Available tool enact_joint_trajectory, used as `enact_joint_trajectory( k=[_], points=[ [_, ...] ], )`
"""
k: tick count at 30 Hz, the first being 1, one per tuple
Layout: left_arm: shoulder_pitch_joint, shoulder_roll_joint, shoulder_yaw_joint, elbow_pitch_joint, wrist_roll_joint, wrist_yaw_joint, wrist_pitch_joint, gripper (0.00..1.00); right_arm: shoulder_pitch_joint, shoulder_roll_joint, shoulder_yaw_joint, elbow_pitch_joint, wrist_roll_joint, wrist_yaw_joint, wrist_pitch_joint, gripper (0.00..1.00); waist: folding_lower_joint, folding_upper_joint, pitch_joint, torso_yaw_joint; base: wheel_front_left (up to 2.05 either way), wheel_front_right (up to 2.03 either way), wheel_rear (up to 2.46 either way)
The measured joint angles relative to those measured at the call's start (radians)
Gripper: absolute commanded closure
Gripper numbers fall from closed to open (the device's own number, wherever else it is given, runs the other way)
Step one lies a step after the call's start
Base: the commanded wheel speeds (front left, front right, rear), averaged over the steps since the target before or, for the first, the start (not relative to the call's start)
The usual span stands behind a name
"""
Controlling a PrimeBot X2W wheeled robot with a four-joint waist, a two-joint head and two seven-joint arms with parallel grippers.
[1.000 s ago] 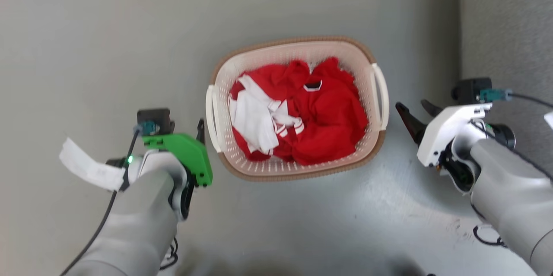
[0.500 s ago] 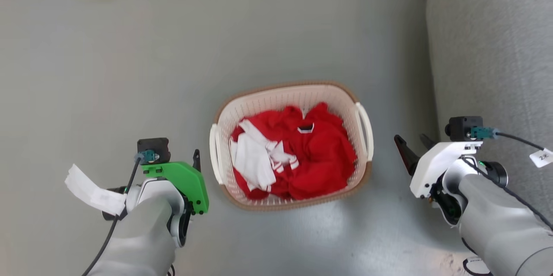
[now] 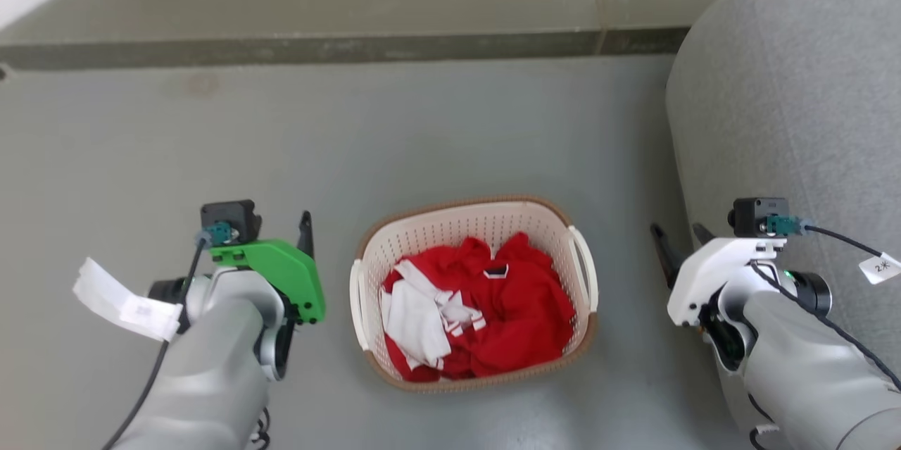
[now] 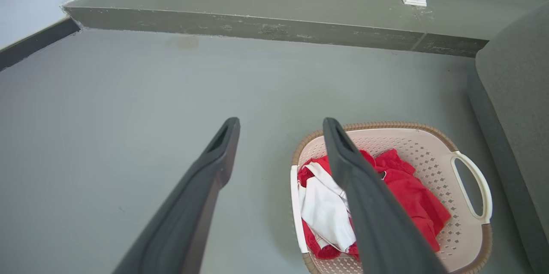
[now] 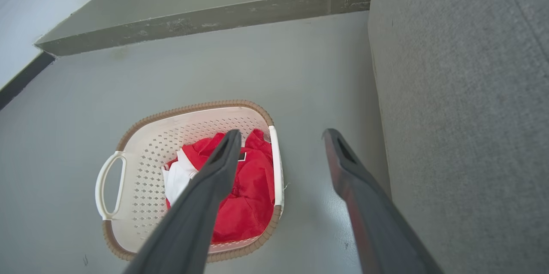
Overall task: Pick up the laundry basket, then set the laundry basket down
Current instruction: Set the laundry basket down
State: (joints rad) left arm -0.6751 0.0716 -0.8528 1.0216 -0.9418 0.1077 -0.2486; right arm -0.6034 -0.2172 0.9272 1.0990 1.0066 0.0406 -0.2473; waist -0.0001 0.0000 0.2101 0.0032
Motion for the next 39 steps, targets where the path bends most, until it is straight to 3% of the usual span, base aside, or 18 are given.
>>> enact_joint_trajectory(
  k=[15,21,39],
  points=[
    [0.005,0.071,0.13,-0.132,0.188,0.009,0.0,0.0,-0.014,-0.052,-0.183,-0.223,-0.154,-0.105,0.0,0.0,0.0,0.0,-0.11,-0.005,0.0,0.0,0.0],
    [0.051,0.098,0.232,-0.182,0.251,0.009,0.0,0.0,0.01,-0.056,-0.24,-0.317,-0.228,-0.123,0.0,0.0,0.0,0.0,-0.14,-0.009,0.0,0.0,0.0],
    [0.291,0.089,0.411,-0.37,0.49,0.009,0.0,0.0,0.249,-0.095,-0.389,-0.528,-0.429,-0.165,-0.002,0.0,0.0,0.0,-0.22,0.0,0.0,0.0,0.0]
  ],
)
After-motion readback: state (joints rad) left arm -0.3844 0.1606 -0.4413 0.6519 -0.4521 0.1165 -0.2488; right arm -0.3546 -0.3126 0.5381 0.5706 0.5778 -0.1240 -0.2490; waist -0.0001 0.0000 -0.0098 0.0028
